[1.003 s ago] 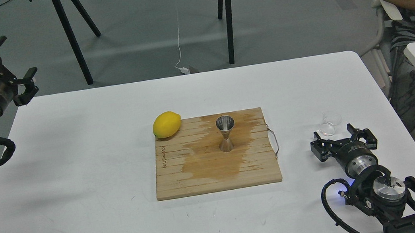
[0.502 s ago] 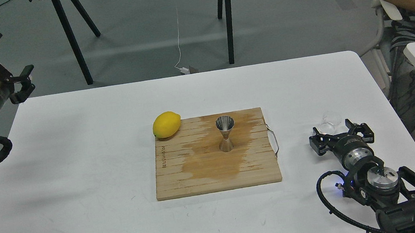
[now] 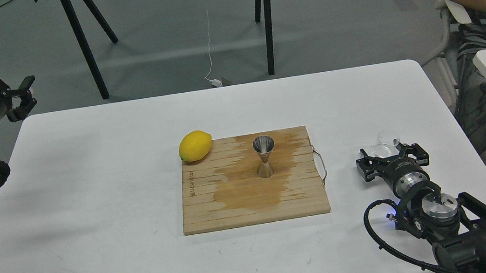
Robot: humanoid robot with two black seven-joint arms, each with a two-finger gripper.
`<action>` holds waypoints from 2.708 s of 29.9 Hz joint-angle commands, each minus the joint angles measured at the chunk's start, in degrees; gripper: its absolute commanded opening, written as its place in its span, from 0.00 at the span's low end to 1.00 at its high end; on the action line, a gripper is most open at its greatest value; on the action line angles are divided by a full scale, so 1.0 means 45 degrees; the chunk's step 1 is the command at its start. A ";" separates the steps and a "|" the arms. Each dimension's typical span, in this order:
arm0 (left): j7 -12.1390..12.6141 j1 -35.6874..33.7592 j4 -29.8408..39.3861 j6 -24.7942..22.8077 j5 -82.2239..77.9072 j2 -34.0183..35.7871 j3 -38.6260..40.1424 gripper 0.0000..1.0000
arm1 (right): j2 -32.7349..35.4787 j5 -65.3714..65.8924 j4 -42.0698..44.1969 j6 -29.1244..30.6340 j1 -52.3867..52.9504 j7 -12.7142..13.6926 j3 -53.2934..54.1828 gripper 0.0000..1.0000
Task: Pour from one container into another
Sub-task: 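Close the right gripper around the clear glass cup, then lift the glass cup with the right gripper and move it above the jigger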
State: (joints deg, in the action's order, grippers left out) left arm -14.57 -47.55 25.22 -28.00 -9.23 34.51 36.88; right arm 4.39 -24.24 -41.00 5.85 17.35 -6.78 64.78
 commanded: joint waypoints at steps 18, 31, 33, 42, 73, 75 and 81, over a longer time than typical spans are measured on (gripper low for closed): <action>-0.0004 0.0000 0.0002 0.0000 0.0000 0.0027 -0.0012 0.99 | 0.0000 0.0034 0.0089 0.0575 0.0091 -0.0113 -0.0157 0.18; -0.0004 -0.0020 -0.0017 0.0000 -0.0019 0.0027 -0.0012 0.99 | 0.0000 0.0054 -0.1470 0.0283 0.0032 -0.0133 -0.0351 0.15; -0.0004 -0.0020 -0.0018 0.0000 -0.0019 0.0027 0.0007 0.99 | 0.0078 0.0035 -0.2134 -0.0145 -0.0007 -0.0172 -0.0644 0.15; -0.0004 -0.0137 0.0002 0.0000 0.0000 0.0066 -0.0012 0.99 | 0.1288 0.0561 -0.5416 -0.1923 -0.0280 -0.0172 -0.0802 0.15; -0.0004 -0.0313 0.0002 0.0000 0.0039 0.0865 -0.0012 0.99 | 0.2226 0.3021 -0.7196 -0.4347 0.3801 0.0316 -0.5019 0.15; 0.0016 -0.0313 0.0002 0.0000 0.0039 0.1100 -0.0012 0.99 | 0.2246 0.3373 -0.7177 -0.4347 0.3899 0.0336 -0.5215 0.15; 0.0016 -0.0313 0.0002 0.0000 0.0039 0.1276 -0.0031 0.99 | 0.2266 0.4485 -0.7177 -0.4483 0.4328 0.0550 -0.5839 0.15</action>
State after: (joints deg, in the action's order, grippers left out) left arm -14.52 -48.97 25.22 -28.00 -9.05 39.70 36.82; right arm 14.59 -6.87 -73.28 -13.82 35.90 -4.67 40.29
